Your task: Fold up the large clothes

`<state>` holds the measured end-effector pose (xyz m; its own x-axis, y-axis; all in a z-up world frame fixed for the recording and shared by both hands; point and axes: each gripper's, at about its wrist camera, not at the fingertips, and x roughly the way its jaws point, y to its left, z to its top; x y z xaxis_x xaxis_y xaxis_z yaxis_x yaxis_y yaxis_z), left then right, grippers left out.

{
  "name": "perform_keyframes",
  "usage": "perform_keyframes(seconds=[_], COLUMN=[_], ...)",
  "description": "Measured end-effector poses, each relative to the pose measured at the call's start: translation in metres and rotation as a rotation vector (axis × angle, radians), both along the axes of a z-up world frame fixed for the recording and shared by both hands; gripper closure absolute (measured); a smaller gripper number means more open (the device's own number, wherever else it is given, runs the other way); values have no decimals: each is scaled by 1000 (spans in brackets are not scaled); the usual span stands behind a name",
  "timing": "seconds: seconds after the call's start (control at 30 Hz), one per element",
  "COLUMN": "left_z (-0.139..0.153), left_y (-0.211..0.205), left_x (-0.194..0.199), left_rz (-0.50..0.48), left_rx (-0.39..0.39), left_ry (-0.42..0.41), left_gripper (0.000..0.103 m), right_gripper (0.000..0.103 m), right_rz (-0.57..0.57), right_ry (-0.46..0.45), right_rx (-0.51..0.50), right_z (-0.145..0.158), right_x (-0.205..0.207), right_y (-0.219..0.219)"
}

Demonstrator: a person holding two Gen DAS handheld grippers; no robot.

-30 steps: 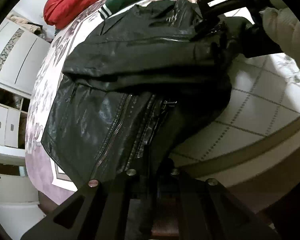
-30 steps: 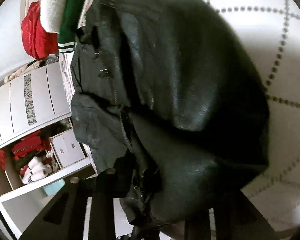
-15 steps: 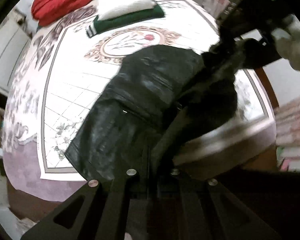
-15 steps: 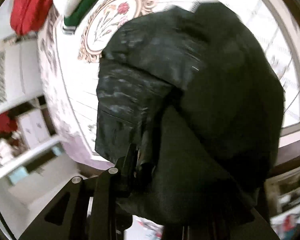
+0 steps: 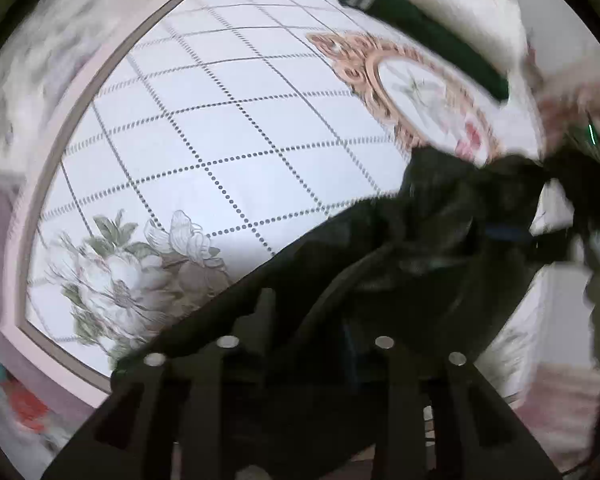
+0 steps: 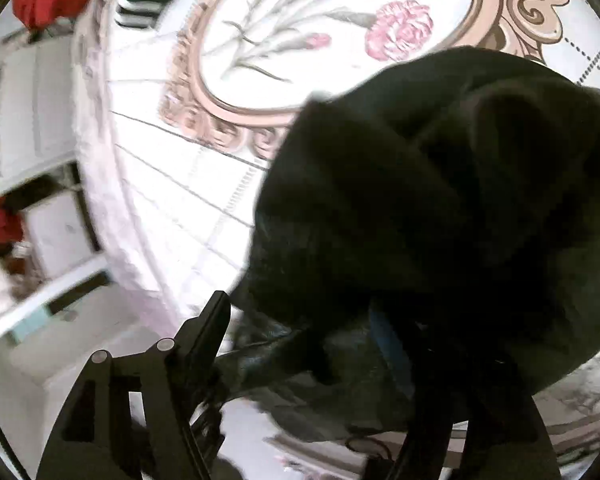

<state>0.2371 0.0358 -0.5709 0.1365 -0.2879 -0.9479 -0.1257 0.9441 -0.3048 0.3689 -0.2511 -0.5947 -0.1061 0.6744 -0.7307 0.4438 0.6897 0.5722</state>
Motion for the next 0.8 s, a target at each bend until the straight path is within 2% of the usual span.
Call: perform_keyframes(seconds=[0.03,0.07,0.1,0.2,0.27,0.3,0.33,0.37,0.4,0.47,0.5,0.53,0.57,0.67,0.73,0.77,0.8], left_z=[4,8,14,30,39,42,44,45,44,38,34,31,27,26,16,10,-4], left_y=[7,13,20,35,33,29,23,17,10,-6,-14,-20,-27,-48,-66,-71,-76], left_x=[-3,-6,-8,-18,-22,-23,-24,-22,-16,-8,-3,1,6,15,25,30,36], left_rz=[42,74,112,222,257,261,260,256,249,224,212,202,187,168,144,133,125], left_rx=[-14,-31,-57,-97,-79,-68,-44,-10,24,109,145,160,163,110,109,119,142], left_ry=[-9,-19,-30,-56,-76,-90,-115,-139,-154,-185,-193,-197,-200,-196,-152,-118,-64], left_gripper=[51,30,20,20,16,6,1,0,0,0,0,0,0,0,0,0,0], right_gripper=[29,28,27,24,24,31,41,62,69,70,72,72,72,69,57,46,41], right_rz=[-29,-44,-62,-90,-36,-2,20,22,30,82,110,99,61,44,-11,-34,-46], right_ry=[-30,-50,-80,-146,-186,-198,-210,-223,-251,-294,-280,-251,-241,-188,-196,-205,-215], right_rx=[42,64,78,28,-41,-53,-68,-90,-141,-287,-341,-351,-339,-260,-204,-202,-212], right_z=[8,17,30,57,64,62,57,51,42,16,-6,-28,-32,-16,8,18,26], right_x=[-2,-6,-13,-31,-37,-35,-32,-26,-18,-1,6,13,17,21,6,-4,-13], right_y=[-7,-14,-25,-52,-53,-48,-41,-35,-28,-16,-11,-11,-17,-31,-57,-70,-81])
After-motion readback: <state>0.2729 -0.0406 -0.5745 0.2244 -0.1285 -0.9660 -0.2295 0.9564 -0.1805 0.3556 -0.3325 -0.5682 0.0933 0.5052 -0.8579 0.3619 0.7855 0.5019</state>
